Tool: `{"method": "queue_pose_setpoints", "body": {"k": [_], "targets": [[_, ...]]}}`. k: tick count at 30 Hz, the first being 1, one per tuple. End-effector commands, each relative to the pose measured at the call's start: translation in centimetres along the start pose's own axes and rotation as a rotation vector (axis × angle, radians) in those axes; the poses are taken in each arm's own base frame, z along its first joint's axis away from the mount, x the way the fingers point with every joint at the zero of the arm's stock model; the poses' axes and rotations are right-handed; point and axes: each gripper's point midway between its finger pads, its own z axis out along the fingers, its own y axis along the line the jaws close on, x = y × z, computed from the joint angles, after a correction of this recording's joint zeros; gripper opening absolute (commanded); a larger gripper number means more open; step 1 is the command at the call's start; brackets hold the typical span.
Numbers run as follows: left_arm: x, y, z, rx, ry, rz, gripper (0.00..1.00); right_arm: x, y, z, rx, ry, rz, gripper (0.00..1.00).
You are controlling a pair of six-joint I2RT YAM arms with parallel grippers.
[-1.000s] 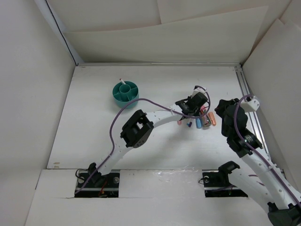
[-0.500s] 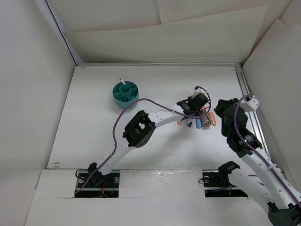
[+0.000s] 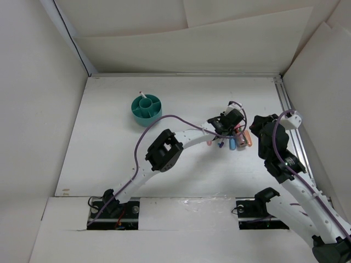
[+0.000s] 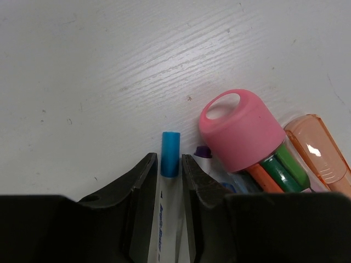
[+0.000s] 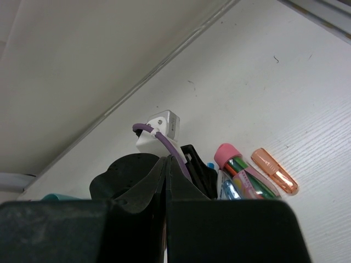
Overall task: Sort the stationery into containers
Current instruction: Pick up the pen from the center of the board.
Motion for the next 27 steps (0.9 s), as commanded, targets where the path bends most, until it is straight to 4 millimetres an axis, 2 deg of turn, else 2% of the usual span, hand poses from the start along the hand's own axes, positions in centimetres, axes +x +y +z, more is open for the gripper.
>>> {"method": "queue_pose_setpoints", "body": {"k": [1, 5, 8, 9, 10, 13, 15, 17, 18, 20, 21, 22, 24, 25, 27], "targets": [[-0.6, 0.2, 0.0, -0.017, -0.011, 0.015, 0.22, -0.8, 0.6, 0.1, -0.026, -0.028, 0.019, 0.0], [-0.7, 0.4, 0.0, -0.027, -0.015, 0.024, 0.21, -1.0, 0.7, -0.1, -0.031, -0.034, 0.025, 0.0], [-0.3, 0.6, 0.3, -0.039, -0.011, 0.028, 0.11, -1.0, 0.7, -0.1, -0.031, -0.034, 0.025, 0.01], [-0.4, 0.8, 0.3, -0.048, -0.015, 0.028, 0.04, -1.0, 0.7, -0.1, -0.031, -0.034, 0.025, 0.01], [-0.4, 0.8, 0.3, -0.048, -0.016, 0.028, 0.01, -1.0, 0.7, -0.1, -0.031, -0.034, 0.025, 0.03], [-0.7, 1.5, -0.3, -0.073, -0.027, 0.028, 0.0, -0.7, 0.4, 0.0, -0.026, -0.028, 0.019, 0.17], [-2.5, 1.4, -1.5, -0.07, -0.065, 0.012, 0.0, -0.7, 0.4, 0.0, -0.026, -0.028, 0.019, 0.26], [-3.3, 1.8, -2.3, -0.088, -0.087, -0.003, 0.0, -0.7, 0.4, 0.0, -0.026, -0.028, 0.019, 0.27], [-4.9, 2.2, -3.2, -0.082, -0.116, -0.023, 0.0, -0.7, 0.4, 0.0, -0.026, -0.028, 0.019, 0.27], [-5.8, 2.2, -4.2, -0.074, -0.134, -0.032, 0.0, -0.7, 0.4, 0.0, -0.026, -0.028, 0.019, 0.27], [-7.6, 2.6, -5.4, -0.07, -0.162, -0.052, 0.0, -0.7, 0.4, 0.0, -0.026, -0.028, 0.019, 0.27], [-8.4, 3.2, -5.7, -0.072, -0.176, -0.074, 0.0, -0.7, 0.4, 0.0, -0.026, -0.028, 0.019, 0.27], [-9.0, 3.6, -6.5, -0.065, -0.181, -0.099, 0.0, -0.7, 0.4, 0.0, -0.026, -0.028, 0.019, 0.27], [-11.2, 4.3, -7.8, -0.055, -0.229, -0.138, 0.0, -0.9, 0.5, -0.2, -0.031, -0.033, 0.025, 0.27], [-11.8, 4.8, -8.7, -0.03, -0.24, -0.161, 0.0, -1.1, 0.6, -0.2, -0.035, -0.039, 0.031, 0.27]]}}
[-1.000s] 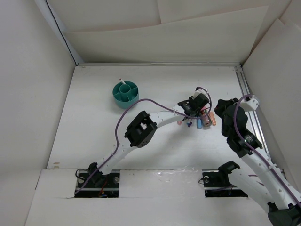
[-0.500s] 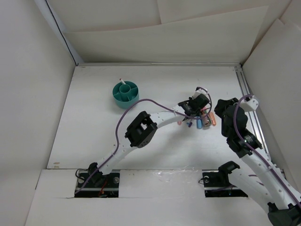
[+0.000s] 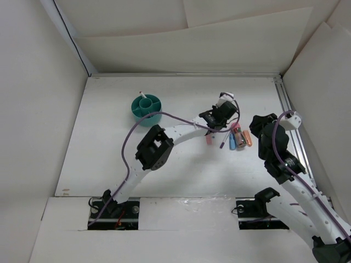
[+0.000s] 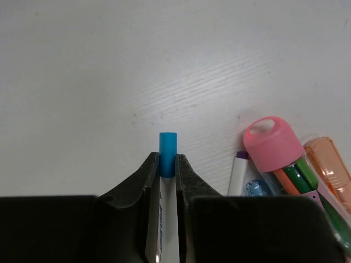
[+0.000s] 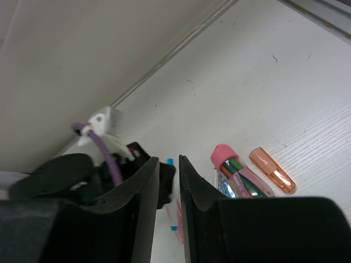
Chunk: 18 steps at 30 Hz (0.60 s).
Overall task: Sort the stationery into containers
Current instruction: Pick up the pen from the center of the board, then place the pen in the storage box.
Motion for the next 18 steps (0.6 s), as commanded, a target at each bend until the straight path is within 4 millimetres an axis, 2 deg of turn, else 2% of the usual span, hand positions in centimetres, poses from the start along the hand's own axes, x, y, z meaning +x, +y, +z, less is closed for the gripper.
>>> {"method": "queue_pose_setpoints", "body": {"k": [1, 4, 5, 7, 8, 9, 10, 11, 12, 14, 15, 18], "targets": [[-10.6, 1.7, -6.3, 0.057, -0.202, -0.157, 0.0, -1.3, 0.8, -0.1, -0.032, -0.041, 0.038, 0.27], [-12.9, 3.5, -7.4, 0.057, -0.244, -0.206, 0.0, -1.2, 1.0, -0.1, -0.04, -0.034, 0.038, 0.27], [-14.7, 5.4, -8.1, 0.035, -0.281, -0.244, 0.0, -0.9, 0.9, 0.0, -0.036, -0.029, 0.032, 0.27], [-15.8, 8.1, -8.4, 0.005, -0.301, -0.291, 0.0, -0.9, 0.9, 0.0, -0.036, -0.028, 0.032, 0.27], [-17.6, 11.7, -8.9, -0.041, -0.339, -0.343, 0.0, -0.8, 1.0, 0.0, -0.043, -0.022, 0.032, 0.27], [-18.5, 13.6, -9.1, -0.058, -0.367, -0.38, 0.0, -0.8, 1.0, 0.0, -0.043, -0.022, 0.032, 0.27], [-17.9, 15.9, -8.7, -0.1, -0.365, -0.403, 0.0, -0.8, 1.0, 0.0, -0.043, -0.023, 0.023, 0.27], [-18.2, 18.0, -8.8, -0.134, -0.388, -0.448, 0.0, -0.8, 1.0, 0.0, -0.043, -0.023, 0.022, 0.27], [-19.2, 22.1, -9.5, -0.19, -0.428, -0.498, 0.0, -0.9, 1.3, 0.0, -0.054, -0.022, 0.028, 0.27], [-18.3, 26.1, -8.9, -0.266, -0.438, -0.536, 0.0, -0.9, 1.3, 0.0, -0.054, -0.022, 0.028, 0.27], [-18.8, 29.1, -9.4, -0.317, -0.464, -0.562, 0.0, -0.8, 1.4, 0.0, -0.061, -0.016, 0.028, 0.27], [-19.0, 32.8, -10.0, -0.42, -0.5, -0.58, 0.0, -0.8, 1.7, -0.1, -0.073, -0.015, 0.033, 0.27]]}}
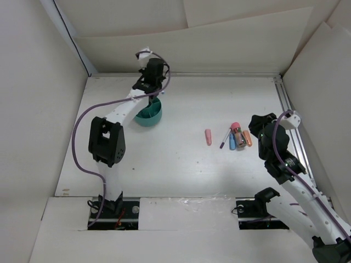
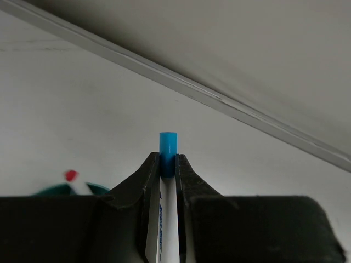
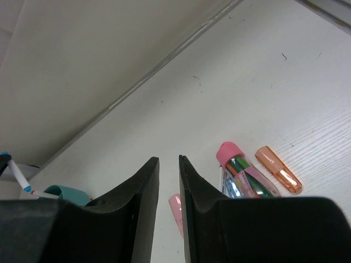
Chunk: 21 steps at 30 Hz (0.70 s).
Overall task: Sort the stationery into containers
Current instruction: Place the pen in the storage box.
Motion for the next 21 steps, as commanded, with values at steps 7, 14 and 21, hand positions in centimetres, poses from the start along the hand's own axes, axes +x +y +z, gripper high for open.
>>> {"method": "queue_pose_setpoints", "body": {"k": [7, 14, 21], "targets": [[-5.3, 3.8, 2.0, -0.194, -0.214, 0.056, 0.0, -0.9, 1.5, 0.0, -0.065, -0.025, 0.017, 0.27], [-3.2, 5.5, 4.5, -0.295, -0.226, 0.173, 0.0, -0.6, 1.3, 0.1, -0.06, -0.019, 0.012, 0.27], [-2.7, 6.5, 5.3, -0.352, -0.247, 0.233, 0.0, -0.8, 1.4, 0.1, -0.065, -0.025, 0.017, 0.27]]}}
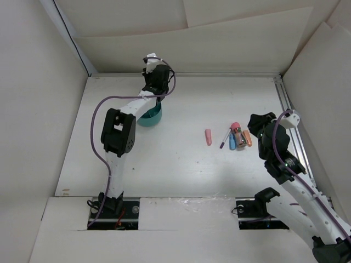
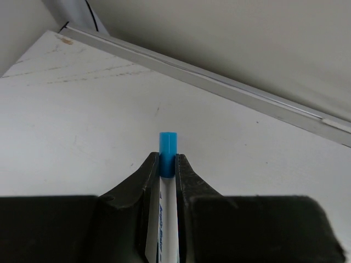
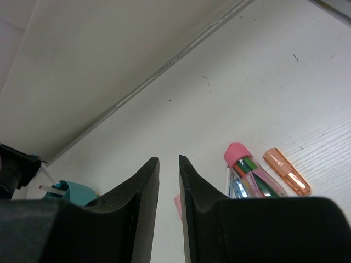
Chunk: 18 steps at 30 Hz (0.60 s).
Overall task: Sort the stationery into containers
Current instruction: Place the pen in the storage box.
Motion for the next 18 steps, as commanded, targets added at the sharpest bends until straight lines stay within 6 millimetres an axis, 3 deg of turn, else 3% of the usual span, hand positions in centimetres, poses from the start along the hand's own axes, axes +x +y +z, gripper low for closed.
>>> {"method": "queue_pose_setpoints", "body": {"k": [1, 3, 18], "targets": [[-4.4, 1.1, 0.4, -0.052, -0.099, -0.048, 0.0, -0.8, 0.7, 0.2, -0.028, -0.034, 0.018, 0.27], [-4.6, 1.2, 0.4, -0.061, -0.108, -0.045, 0.0, -0.8, 0.7, 0.2, -0.028, -0.034, 0.018, 0.27], [-1.2, 2.5, 1.2, -0.127, -0.096, 0.045, 0.0, -0.8, 0.6, 0.2, -0.028, -0.035, 0.008, 0.28]]}}
